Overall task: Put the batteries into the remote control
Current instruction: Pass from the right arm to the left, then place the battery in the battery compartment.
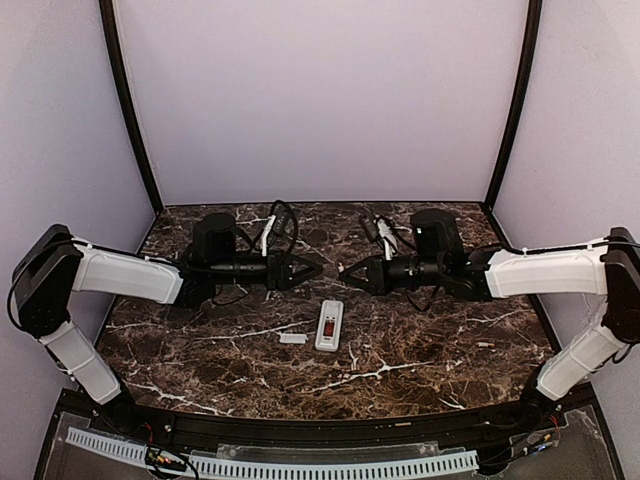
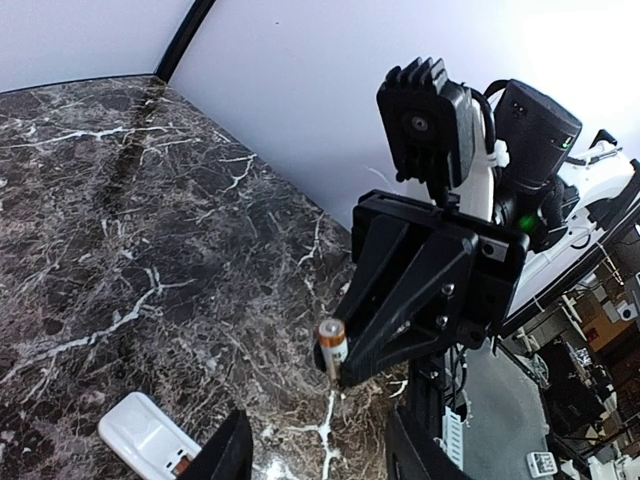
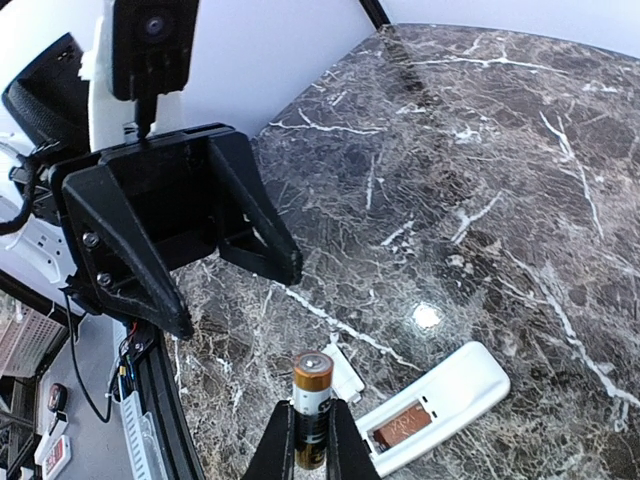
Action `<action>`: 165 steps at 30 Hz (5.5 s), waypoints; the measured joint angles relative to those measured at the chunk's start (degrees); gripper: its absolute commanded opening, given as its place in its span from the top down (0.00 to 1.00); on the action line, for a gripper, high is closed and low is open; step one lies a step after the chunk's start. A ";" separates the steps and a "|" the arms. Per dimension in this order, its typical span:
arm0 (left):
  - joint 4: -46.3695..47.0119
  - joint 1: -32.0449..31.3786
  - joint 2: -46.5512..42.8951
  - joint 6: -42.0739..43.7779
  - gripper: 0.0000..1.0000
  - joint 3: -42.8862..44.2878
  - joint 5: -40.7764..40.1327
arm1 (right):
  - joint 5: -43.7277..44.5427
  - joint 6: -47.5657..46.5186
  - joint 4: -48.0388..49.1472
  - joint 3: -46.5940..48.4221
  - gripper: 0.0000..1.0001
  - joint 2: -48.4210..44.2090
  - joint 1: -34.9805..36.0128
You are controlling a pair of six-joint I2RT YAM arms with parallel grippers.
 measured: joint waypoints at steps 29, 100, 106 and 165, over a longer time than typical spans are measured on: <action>3.28 -1.64 4.13 -4.57 0.74 4.44 3.43 | -5.07 -3.56 5.70 0.02 1.00 2.29 1.77; -20.04 -9.68 14.84 9.51 1.00 9.62 -22.64 | 10.60 -3.85 4.46 -12.90 0.54 7.61 6.56; -18.75 -10.08 14.99 8.79 1.00 9.27 -23.47 | 10.71 -2.89 6.38 -13.51 0.53 8.87 7.04; -15.72 -11.87 17.09 5.11 0.69 7.32 -22.29 | 14.32 -2.86 13.86 -13.57 0.43 14.21 9.49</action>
